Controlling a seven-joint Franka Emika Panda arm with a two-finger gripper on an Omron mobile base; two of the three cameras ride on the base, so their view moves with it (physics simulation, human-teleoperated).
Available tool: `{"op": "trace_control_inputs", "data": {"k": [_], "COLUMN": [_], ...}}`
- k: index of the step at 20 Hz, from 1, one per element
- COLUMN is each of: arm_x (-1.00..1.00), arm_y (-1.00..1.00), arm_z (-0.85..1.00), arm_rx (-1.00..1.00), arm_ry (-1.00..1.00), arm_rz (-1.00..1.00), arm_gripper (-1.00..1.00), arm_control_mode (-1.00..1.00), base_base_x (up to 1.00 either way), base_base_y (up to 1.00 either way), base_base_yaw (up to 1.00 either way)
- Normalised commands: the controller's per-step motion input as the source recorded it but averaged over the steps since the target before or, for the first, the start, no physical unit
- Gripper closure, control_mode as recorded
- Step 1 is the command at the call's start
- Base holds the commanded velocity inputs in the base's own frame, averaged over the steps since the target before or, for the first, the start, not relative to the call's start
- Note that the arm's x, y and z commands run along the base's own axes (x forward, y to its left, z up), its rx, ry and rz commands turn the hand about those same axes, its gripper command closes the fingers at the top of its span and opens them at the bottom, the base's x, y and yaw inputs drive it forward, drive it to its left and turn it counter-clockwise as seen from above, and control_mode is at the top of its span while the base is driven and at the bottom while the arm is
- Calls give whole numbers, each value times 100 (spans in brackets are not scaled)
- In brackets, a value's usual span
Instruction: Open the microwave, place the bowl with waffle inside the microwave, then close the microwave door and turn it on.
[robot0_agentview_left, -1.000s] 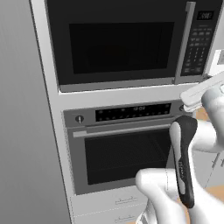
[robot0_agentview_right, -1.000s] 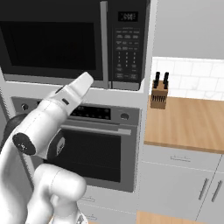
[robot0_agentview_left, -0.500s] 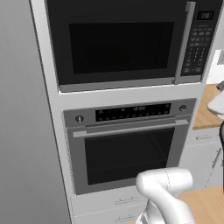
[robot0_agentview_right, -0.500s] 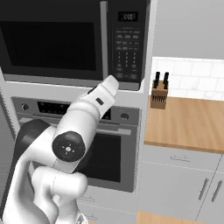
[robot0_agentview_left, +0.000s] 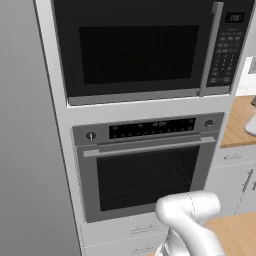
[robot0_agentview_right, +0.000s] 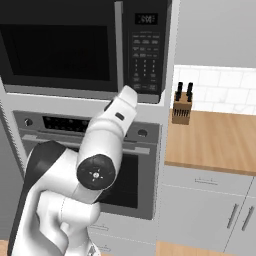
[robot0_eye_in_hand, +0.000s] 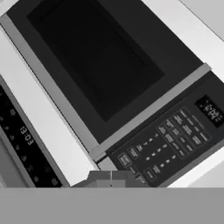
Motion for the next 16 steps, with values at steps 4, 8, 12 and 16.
{"op": "trace_control_inputs", "data": {"k": [4, 8, 12, 16], "arm_x": [55, 47, 32, 27], "arm_y": [5, -4, -19, -20], "arm_z": [-12, 0, 0, 0], "arm_rx": [-22, -8, 0, 0], "arm_ry": [8, 14, 8, 0], "arm_rz": [-8, -1, 0, 0], "arm_gripper": [100, 100, 100, 100], "arm_control_mode": [-100, -100, -100, -100], "base_base_x": [0, 0, 0, 0], "base_base_y": [0, 0, 0, 0], "base_base_yaw": [0, 0, 0, 0]}}
